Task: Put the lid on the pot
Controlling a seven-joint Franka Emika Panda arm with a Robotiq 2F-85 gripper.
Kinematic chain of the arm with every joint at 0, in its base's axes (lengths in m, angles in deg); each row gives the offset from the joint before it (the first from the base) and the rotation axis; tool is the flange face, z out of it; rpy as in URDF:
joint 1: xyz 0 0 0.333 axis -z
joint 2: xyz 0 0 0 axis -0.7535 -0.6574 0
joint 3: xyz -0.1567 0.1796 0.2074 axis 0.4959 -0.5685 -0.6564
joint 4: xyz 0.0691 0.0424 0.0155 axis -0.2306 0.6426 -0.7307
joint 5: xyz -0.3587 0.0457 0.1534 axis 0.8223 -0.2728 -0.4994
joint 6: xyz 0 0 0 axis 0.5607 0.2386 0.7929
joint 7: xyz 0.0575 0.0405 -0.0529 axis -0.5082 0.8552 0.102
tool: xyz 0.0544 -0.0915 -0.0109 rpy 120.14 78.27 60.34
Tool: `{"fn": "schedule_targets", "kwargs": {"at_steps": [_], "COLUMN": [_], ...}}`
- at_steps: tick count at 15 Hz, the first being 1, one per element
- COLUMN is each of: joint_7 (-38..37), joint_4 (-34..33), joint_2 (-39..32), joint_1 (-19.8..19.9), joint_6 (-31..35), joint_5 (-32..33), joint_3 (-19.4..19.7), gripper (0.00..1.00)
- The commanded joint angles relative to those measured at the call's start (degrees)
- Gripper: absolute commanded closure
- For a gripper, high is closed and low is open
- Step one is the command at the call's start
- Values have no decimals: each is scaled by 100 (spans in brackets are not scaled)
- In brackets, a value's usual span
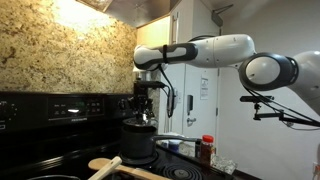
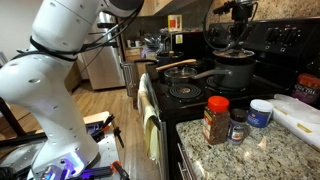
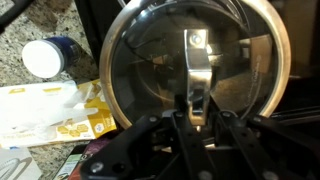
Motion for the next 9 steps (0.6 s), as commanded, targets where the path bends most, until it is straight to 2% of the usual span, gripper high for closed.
{"fn": "schedule_targets", "kwargs": {"at_steps": [1, 9], "joint_7": [127, 28], "joint_4": [-436, -576], "joint_2": [-180, -274], "joint_1": [113, 84], "joint_6": [-174, -124], "joint_5": [-164, -79], "joint_3": [-78, -24], "gripper": [95, 95]}}
